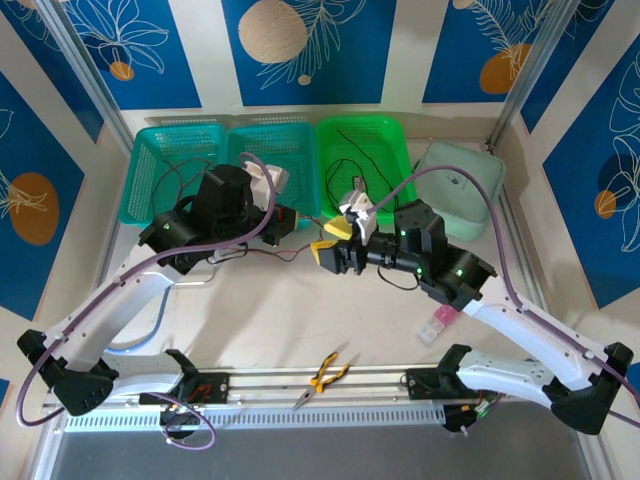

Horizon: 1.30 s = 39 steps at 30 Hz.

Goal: Untangle the cables

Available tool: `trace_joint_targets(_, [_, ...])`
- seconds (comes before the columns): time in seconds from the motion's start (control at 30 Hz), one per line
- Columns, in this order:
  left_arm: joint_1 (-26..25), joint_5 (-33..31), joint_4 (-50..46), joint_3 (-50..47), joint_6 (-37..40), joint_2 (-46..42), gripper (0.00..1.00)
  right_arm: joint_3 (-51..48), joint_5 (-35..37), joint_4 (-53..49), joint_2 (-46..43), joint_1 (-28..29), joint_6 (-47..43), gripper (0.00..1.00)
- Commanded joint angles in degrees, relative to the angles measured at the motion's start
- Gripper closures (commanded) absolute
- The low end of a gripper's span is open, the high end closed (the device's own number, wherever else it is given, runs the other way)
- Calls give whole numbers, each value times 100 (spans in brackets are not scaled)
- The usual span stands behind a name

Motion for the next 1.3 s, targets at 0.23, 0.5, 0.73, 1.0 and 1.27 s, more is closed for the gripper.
trace_joint_targets(0.23, [43,221,157,-27,-175,-53,100,668,203,261,839,-235,-952,41])
trace_joint_targets(0.5, [47,212,130,-63,-176,-127,100,870,-53,295,1085,-625,-731,50])
trace_joint_targets(0.73, [43,243,157,-51,-184,-121,100,977,-175,275,1263,-696,-641,56])
trace_joint_targets(1.0, [48,234,139,6,-193,-124,100,1144,4,192,1499,-683,-541,85])
trace_joint_targets(1.27, [86,55,56,6,-184,-195,100,1173,642,207,1241,-666,-433,100])
